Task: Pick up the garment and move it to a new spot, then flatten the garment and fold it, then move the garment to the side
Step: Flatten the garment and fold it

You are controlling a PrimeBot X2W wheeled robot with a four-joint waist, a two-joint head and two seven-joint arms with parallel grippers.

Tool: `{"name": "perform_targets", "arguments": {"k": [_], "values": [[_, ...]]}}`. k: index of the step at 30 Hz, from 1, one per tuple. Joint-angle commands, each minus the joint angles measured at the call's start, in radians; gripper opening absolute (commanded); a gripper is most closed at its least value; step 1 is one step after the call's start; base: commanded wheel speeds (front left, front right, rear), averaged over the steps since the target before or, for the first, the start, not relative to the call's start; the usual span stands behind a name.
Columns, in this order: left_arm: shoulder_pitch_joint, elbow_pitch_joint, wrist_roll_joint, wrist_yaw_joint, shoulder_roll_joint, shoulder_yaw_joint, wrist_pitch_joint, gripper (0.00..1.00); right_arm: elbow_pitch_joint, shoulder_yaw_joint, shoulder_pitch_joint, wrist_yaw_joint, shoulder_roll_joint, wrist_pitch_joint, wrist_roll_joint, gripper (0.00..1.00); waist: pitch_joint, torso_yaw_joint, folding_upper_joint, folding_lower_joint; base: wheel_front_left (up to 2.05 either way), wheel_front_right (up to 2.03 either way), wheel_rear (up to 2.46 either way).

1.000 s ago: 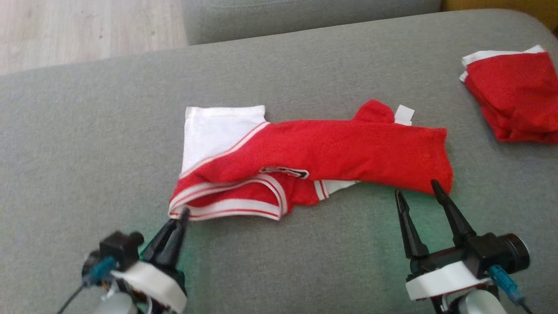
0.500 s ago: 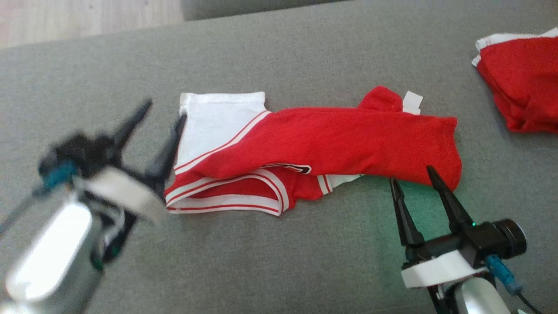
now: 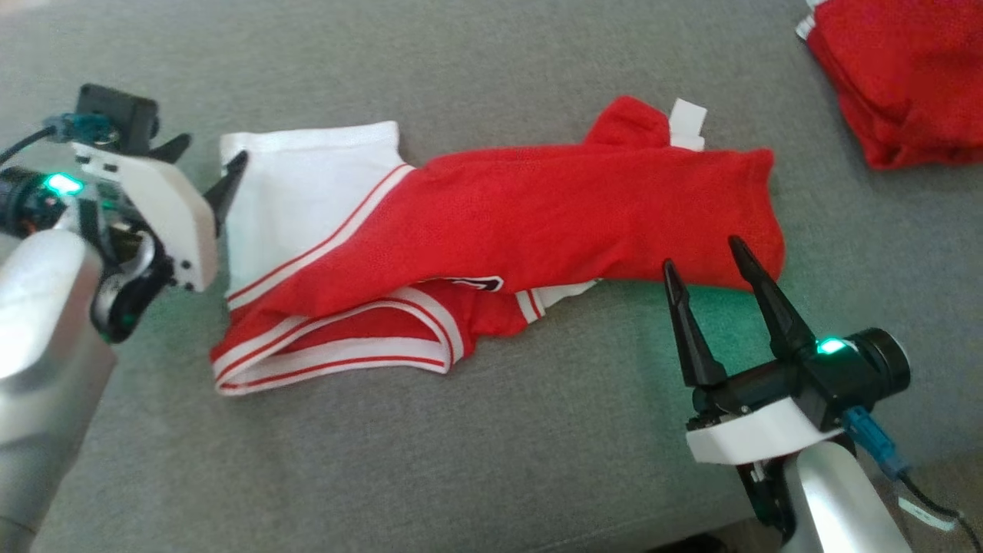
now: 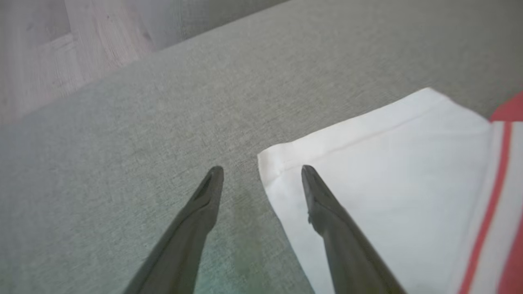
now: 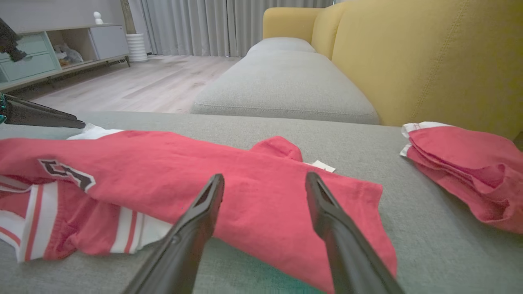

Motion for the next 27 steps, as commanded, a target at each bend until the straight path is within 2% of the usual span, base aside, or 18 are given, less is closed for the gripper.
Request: {"name": "perform_targets", "arguments": {"k": [1, 8, 9, 10, 11, 12, 17, 21, 24, 27], "values": [[-0.060, -0.010, 0.002, -0.003, 0.050, 0.036, -0.010, 1.00, -0.032, 0.023, -0.021, -0.001, -0.004, -0.003, 0.009, 1.00, 0.024, -0.025, 0.0000, -0.0002, 0.00, 0.00, 0.00], [-0.088, 0.090, -0.008, -0.006, 0.050, -0.005, -0.064, 1.00, -0.032, 0.021, -0.028, -0.001, -0.004, -0.003, 0.015, 1.00, 0.044, -0.034, 0.0000, -0.0002, 0.00, 0.00, 0.00], [-0.090, 0.096, -0.015, -0.006, 0.047, -0.015, -0.069, 0.94, -0.031, 0.021, -0.029, -0.001, -0.004, -0.003, 0.014, 1.00, 0.045, -0.033, 0.0000, -0.0002, 0.00, 0.00, 0.00], [-0.093, 0.098, -0.021, -0.006, 0.046, -0.028, -0.073, 0.70, -0.030, 0.021, -0.030, -0.001, -0.004, -0.003, 0.013, 1.00, 0.046, -0.032, 0.0000, -0.0002, 0.00, 0.00, 0.00], [-0.095, 0.097, -0.029, -0.006, 0.046, -0.043, -0.074, 0.27, -0.030, 0.021, -0.032, -0.001, -0.004, -0.003, 0.012, 1.00, 0.046, -0.030, 0.0000, -0.0002, 0.00, 0.00, 0.00], [-0.098, 0.097, -0.037, -0.007, 0.048, -0.057, -0.078, 0.00, -0.030, 0.020, -0.033, -0.001, -0.004, -0.003, 0.010, 1.00, 0.047, -0.028, 0.0000, -0.0002, 0.00, 0.00, 0.00], [-0.121, 0.090, -0.065, -0.007, 0.066, -0.114, -0.119, 0.00, -0.032, -0.004, -0.039, -0.001, -0.004, -0.003, 0.009, 1.00, 0.039, -0.012, 0.0000, -0.0002, 0.00, 0.00, 0.00], [-0.155, 0.081, -0.046, -0.007, 0.088, -0.146, -0.188, 0.00, -0.010, -0.055, -0.059, -0.001, -0.008, -0.003, 0.090, 1.00, 0.026, 0.001, 0.0000, -0.0002, 0.00, 0.00, 0.00], [-0.180, 0.073, -0.031, -0.007, 0.097, -0.167, -0.222, 0.00, 0.052, -0.068, -0.103, -0.001, -0.070, -0.003, 0.139, 1.00, 0.021, 0.013, 0.0000, -0.0002, 0.00, 0.00, 0.00], [-0.196, 0.065, -0.030, -0.007, 0.098, -0.182, -0.241, 0.00, 0.173, -0.073, -0.170, -0.001, -0.151, -0.002, 0.207, 1.00, 0.019, 0.025, 0.0000, -0.0002, 0.00, 0.00, 0.00]]}}
